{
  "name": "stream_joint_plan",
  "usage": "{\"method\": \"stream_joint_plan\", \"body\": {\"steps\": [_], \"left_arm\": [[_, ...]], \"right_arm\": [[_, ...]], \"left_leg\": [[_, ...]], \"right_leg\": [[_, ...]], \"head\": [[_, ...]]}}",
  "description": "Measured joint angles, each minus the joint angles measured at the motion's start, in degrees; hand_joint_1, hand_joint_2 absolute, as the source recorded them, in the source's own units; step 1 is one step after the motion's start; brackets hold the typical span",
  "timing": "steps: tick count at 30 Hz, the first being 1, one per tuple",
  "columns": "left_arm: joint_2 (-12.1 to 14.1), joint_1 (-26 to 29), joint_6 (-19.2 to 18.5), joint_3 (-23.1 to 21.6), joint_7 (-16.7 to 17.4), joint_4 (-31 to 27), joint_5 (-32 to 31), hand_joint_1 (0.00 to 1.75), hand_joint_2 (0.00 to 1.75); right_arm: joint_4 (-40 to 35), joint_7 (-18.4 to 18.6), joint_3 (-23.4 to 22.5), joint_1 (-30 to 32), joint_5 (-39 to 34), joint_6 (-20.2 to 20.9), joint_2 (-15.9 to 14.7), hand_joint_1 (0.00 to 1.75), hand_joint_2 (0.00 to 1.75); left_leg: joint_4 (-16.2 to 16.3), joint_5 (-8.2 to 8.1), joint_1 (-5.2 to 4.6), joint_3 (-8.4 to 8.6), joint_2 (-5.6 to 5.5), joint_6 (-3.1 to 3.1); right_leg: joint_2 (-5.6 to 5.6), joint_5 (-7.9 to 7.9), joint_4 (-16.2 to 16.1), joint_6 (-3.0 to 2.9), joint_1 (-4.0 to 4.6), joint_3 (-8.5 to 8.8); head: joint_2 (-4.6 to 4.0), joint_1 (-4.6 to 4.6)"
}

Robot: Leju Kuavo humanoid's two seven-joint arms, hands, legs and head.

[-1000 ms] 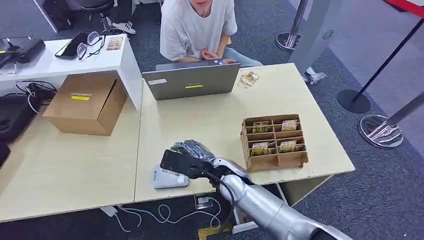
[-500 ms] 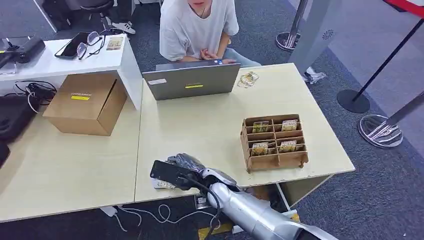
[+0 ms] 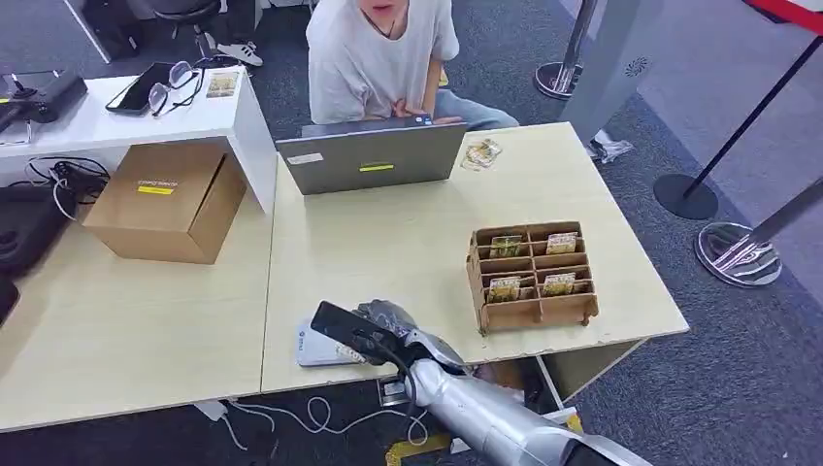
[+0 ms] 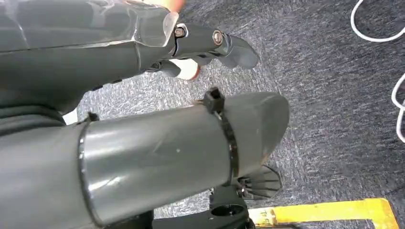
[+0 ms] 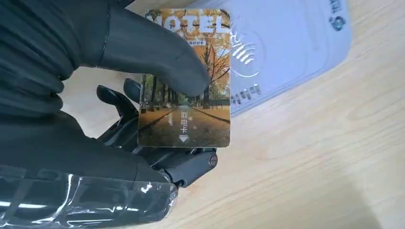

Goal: Pass the card to the sensor for recognition and then transmit it.

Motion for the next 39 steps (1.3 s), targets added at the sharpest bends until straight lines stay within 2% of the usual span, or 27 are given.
{"method": "stream_joint_plan", "body": {"steps": [7,12,33,39], "left_arm": [[0.0,0.0,-0.1,-0.4,0.0,0.0,0.0,0.00,0.00],[0.0,0.0,0.2,-0.5,-0.7,0.0,0.0,0.00,0.00],[0.0,0.3,0.9,-0.5,-2.2,0.0,0.0,0.00,0.00],[0.0,0.2,0.3,-0.4,-0.5,0.0,0.0,0.00,0.00]], "right_arm": [[1.8,2.1,-0.5,0.0,0.4,-0.2,0.1,1.75,1.75],[2.5,2.3,-1.1,-0.3,0.4,-0.4,0.2,1.75,1.75],[2.7,0.7,-1.3,-1.0,1.8,2.8,1.9,1.75,1.75],[1.7,0.3,-1.3,-1.0,2.4,3.8,2.9,1.75,1.75]], "left_leg": [[0.0,0.00,0.00,0.01,0.00,0.00],[0.0,0.02,0.00,0.02,0.00,-0.02],[0.0,0.04,0.01,0.02,0.01,-0.06],[0.0,0.04,0.01,0.01,0.02,-0.06]], "right_leg": [[0.00,0.00,0.0,0.00,0.00,0.00],[0.00,0.03,0.0,-0.02,0.00,0.01],[0.02,0.05,0.0,-0.04,0.00,0.01],[0.02,0.04,0.0,-0.04,0.00,0.00]], "head": [[0.00,0.00],[0.00,0.02],[0.00,0.00],[0.00,0.00]]}}
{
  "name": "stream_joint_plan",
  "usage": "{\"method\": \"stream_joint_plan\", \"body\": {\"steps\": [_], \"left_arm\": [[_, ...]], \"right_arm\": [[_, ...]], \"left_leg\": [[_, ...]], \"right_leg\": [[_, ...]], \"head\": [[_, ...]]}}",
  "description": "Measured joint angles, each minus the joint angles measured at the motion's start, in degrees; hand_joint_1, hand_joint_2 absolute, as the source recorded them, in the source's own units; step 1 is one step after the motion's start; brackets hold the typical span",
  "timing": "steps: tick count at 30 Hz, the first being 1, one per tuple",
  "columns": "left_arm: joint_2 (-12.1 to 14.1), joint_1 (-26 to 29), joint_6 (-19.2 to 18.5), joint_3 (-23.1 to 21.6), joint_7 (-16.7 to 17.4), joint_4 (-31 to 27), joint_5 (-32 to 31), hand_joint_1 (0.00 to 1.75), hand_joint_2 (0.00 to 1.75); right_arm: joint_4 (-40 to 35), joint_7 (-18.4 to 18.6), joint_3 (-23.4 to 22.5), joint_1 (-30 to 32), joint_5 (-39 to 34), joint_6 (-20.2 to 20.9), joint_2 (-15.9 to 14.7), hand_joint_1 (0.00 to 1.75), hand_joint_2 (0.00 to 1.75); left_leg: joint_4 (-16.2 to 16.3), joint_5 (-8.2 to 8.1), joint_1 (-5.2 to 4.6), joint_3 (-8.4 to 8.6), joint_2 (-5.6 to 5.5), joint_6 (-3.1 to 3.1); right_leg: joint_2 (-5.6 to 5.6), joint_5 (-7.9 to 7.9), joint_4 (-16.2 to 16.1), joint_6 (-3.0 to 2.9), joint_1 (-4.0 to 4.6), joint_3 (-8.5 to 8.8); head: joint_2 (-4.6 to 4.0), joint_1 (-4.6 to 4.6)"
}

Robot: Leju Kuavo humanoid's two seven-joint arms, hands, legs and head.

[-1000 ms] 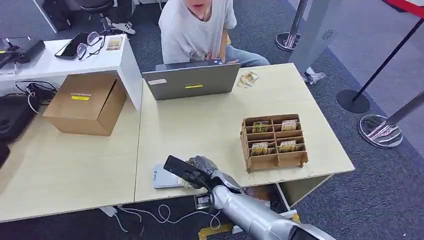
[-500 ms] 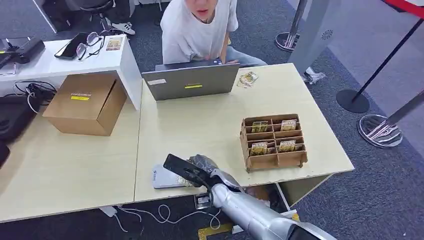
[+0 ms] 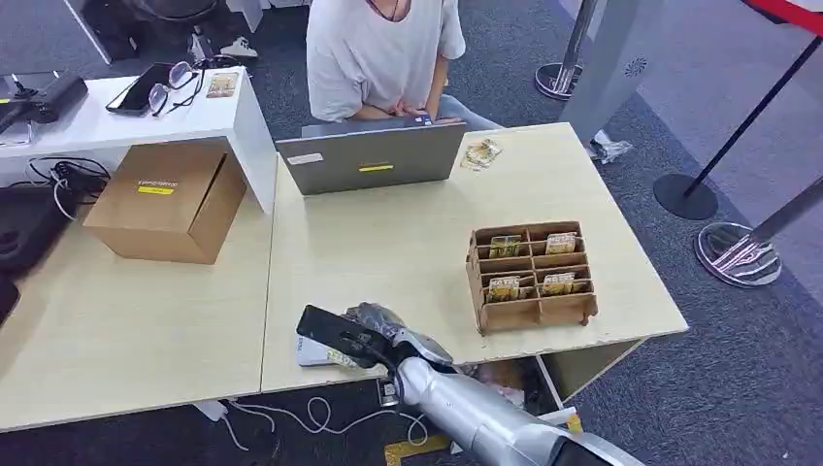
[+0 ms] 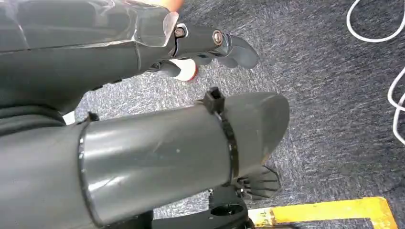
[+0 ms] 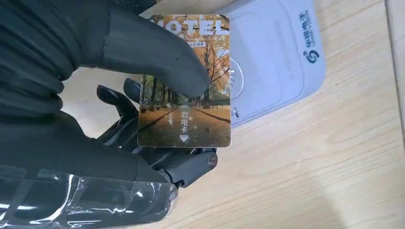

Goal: Pass the card to the sensor for recognition and then transmit it.

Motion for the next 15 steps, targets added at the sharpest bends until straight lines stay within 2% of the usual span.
{"method": "stream_joint_plan", "body": {"steps": [6,15], "left_arm": [[0.0,-0.2,0.0,0.0,0.3,0.0,0.0,0.00,0.00],[-0.2,-0.3,-0.3,0.0,0.9,0.0,0.0,0.00,0.00]], "right_arm": [[0.0,1.2,0.0,0.0,0.0,0.0,0.6,1.75,1.75],[1.4,2.2,-0.2,-0.2,-0.2,-2.4,0.6,1.75,1.75]], "left_leg": [[0.0,0.00,0.00,0.00,0.00,0.00],[0.0,0.00,-0.01,0.01,0.00,0.00]], "right_leg": [[0.00,0.00,0.0,0.00,0.00,0.00],[0.00,0.00,0.0,0.00,0.00,0.00]], "head": [[0.00,0.00],[0.00,0.00]]}}
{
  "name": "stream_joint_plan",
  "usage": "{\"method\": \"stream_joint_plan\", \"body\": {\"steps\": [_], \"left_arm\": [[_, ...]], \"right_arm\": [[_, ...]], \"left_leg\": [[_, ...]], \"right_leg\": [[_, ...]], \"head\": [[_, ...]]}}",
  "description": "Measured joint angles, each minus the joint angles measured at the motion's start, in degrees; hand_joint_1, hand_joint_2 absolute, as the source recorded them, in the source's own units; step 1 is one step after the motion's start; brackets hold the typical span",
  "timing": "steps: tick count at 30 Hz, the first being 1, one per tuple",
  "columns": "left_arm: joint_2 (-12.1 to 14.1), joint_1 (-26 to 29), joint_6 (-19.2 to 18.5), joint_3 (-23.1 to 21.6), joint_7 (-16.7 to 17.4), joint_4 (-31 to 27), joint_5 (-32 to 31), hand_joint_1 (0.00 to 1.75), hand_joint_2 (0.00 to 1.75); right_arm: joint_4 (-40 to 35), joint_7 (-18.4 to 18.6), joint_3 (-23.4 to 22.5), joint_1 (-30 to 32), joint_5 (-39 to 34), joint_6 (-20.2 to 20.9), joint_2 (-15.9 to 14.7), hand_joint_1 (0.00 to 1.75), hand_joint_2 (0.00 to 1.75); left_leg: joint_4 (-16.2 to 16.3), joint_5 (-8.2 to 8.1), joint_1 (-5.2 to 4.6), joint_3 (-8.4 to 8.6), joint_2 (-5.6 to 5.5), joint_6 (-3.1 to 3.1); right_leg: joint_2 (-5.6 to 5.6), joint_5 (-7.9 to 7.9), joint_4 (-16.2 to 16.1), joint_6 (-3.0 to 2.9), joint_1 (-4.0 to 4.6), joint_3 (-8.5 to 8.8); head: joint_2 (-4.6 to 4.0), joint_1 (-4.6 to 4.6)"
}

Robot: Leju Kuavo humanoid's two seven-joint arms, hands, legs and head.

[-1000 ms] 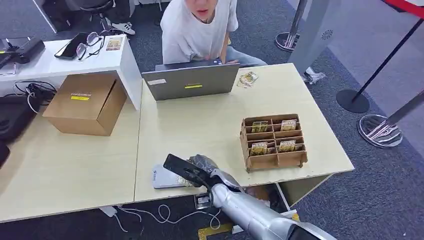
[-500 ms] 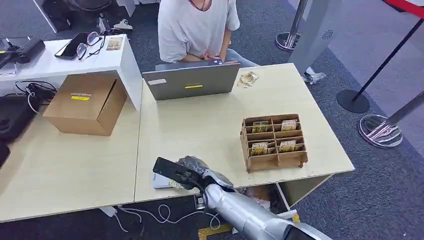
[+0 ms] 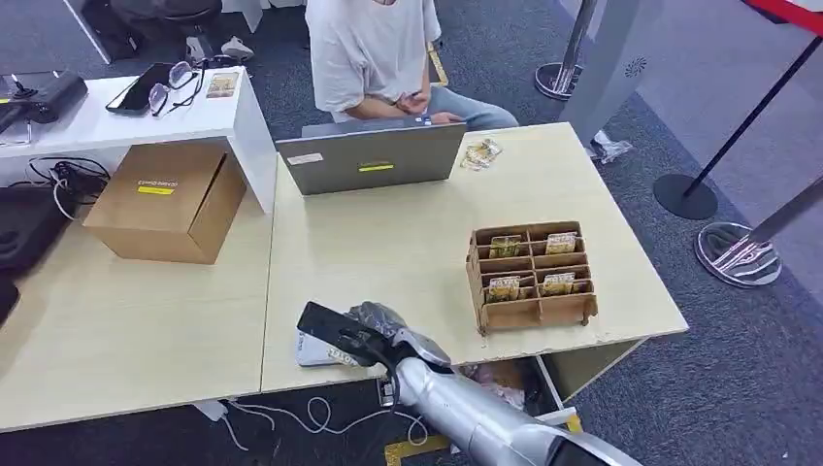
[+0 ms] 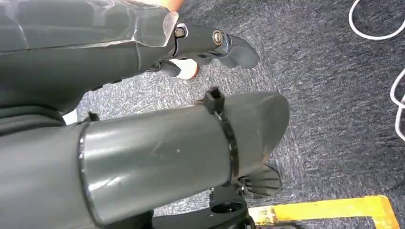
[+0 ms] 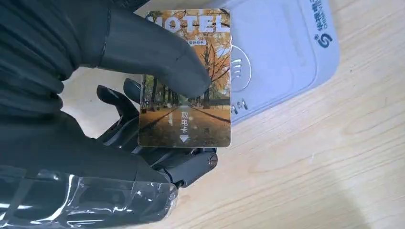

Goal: Pass the card to the sensor for recognition and then transmit it.

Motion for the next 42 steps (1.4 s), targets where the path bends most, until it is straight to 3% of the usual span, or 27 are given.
{"method": "stream_joint_plan", "body": {"steps": [27,33,38,42], "left_arm": [[-0.1,0.0,-0.2,-1.0,0.0,0.0,0.0,0.00,0.00],[0.0,0.0,-0.2,-0.9,-0.7,0.0,0.0,0.00,0.00],[0.0,0.4,1.0,-0.3,-3.3,0.0,0.1,0.00,0.00],[0.2,0.9,1.2,0.5,-3.8,0.0,0.1,0.00,0.00]], "right_arm": [[1.1,2.0,-1.6,-0.6,0.7,-0.7,-0.1,1.75,1.75],[0.8,-0.3,-1.6,-0.7,2.2,-0.3,-0.1,1.75,1.75],[-3.6,-3.4,-1.6,0.1,3.5,-0.1,-0.6,1.75,1.75],[-12.2,-4.4,-1.6,1.8,2.9,0.9,-2.4,1.75,1.75]], "left_leg": [[0.0,0.00,0.00,0.01,0.01,0.00],[0.0,0.00,0.00,0.00,0.01,0.00],[0.0,0.00,0.00,0.00,0.01,0.00],[0.0,0.00,0.00,-0.01,0.00,0.00]], "right_leg": [[0.01,0.00,0.0,0.00,0.00,0.00],[0.00,0.00,0.0,0.00,0.00,0.00],[0.01,0.00,0.0,0.00,0.00,-0.01],[0.00,-0.01,0.0,0.00,0.00,-0.02]], "head": [[0.00,0.02],[0.00,0.02],[0.00,0.00],[0.00,0.02]]}}
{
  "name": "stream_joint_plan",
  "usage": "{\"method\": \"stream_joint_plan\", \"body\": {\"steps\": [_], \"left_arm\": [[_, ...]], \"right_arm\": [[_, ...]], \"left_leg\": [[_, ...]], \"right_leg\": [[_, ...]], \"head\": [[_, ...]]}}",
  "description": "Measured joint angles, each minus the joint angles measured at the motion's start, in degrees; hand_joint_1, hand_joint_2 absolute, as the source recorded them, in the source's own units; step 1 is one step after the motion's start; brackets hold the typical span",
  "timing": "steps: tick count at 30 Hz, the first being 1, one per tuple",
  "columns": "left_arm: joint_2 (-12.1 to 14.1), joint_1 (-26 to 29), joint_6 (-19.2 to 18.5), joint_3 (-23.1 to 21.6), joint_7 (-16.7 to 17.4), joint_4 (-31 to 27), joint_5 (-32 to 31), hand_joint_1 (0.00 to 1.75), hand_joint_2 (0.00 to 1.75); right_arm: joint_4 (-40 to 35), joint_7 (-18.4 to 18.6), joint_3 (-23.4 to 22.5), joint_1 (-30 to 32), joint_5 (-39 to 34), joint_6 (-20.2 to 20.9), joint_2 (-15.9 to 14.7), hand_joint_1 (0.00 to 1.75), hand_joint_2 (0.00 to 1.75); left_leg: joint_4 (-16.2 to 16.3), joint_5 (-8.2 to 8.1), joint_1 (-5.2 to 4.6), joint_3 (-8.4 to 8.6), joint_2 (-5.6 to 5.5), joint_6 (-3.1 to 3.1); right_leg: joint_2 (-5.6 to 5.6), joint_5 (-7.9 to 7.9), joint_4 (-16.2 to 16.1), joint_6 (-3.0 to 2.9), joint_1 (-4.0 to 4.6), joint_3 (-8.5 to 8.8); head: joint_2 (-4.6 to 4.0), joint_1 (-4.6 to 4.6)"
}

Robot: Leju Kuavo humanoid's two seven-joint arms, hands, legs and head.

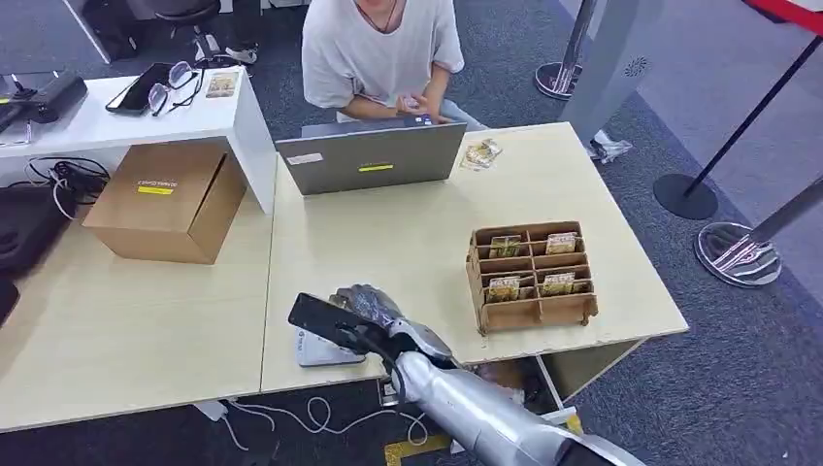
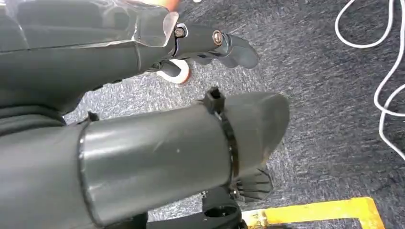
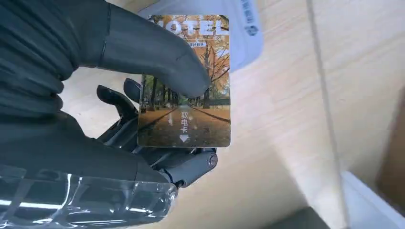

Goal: Pass the card to the sensor for recognition and then transmit it.

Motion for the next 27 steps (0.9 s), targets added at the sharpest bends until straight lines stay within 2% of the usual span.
{"method": "stream_joint_plan", "body": {"steps": [4,10,17,24,27], "left_arm": [[0.2,0.2,0.2,0.8,-0.5,0.0,0.0,0.00,0.00],[0.6,0.6,0.2,2.0,-1.4,0.0,0.0,0.00,0.00],[0.9,0.7,0.2,2.6,-1.7,0.0,0.0,0.00,0.00],[0.9,1.0,0.9,2.9,-3.6,0.0,-0.1,0.00,0.00],[0.8,1.6,2.2,2.9,-5.5,0.0,-0.1,0.00,0.00]], "right_arm": [[-9.5,-0.4,0.0,1.0,-1.1,1.0,-2.6,1.75,1.75],[-20.9,-3.5,-1.5,0.4,-0.9,0.0,-5.9,1.75,1.75],[-26.1,-4.7,-2.5,0.0,-0.1,-0.9,-7.9,1.75,1.75],[-26.6,-12.3,-4.5,-5.4,9.5,-12.7,-10.4,1.75,1.75],[-24.9,-13.5,-5.7,-8.5,18.0,-20.3,-11.8,1.75,1.75]], "left_leg": [[0.0,0.00,-0.01,-0.01,0.00,0.00],[0.0,0.00,-0.01,0.00,0.00,0.00],[0.0,0.00,0.00,0.00,0.01,0.00],[0.0,0.00,-0.02,0.00,0.02,0.00],[0.0,0.00,-0.04,-0.01,0.01,0.01]], "right_leg": [[0.00,0.00,0.0,0.00,0.00,0.00],[0.00,0.01,0.0,0.00,-0.01,0.00],[0.01,0.01,0.0,0.00,0.00,0.00],[0.01,0.04,0.0,0.03,-0.02,0.01],[0.00,0.04,0.0,0.03,-0.03,0.01]], "head": [[0.00,0.00],[0.00,0.00],[0.00,-0.02],[0.00,0.00],[0.00,0.00]]}}
